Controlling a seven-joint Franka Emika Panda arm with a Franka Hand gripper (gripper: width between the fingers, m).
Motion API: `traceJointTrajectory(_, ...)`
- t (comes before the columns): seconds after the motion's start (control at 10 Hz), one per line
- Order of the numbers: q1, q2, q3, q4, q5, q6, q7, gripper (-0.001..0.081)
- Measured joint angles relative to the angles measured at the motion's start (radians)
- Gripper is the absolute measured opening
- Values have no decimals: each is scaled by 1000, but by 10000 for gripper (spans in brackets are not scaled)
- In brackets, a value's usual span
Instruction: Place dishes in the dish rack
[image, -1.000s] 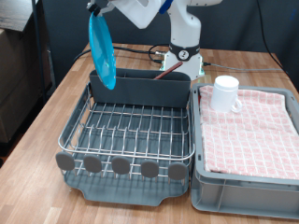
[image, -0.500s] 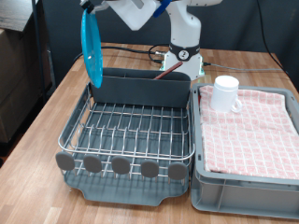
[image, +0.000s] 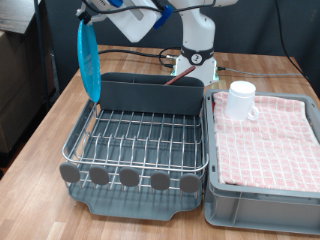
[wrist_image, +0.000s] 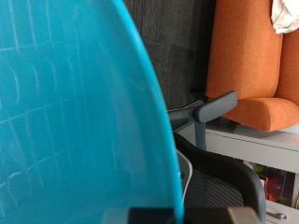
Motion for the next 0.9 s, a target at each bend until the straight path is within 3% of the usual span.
traceJointTrajectory(0.9,0,99,-35,-35,-55,116,110,17)
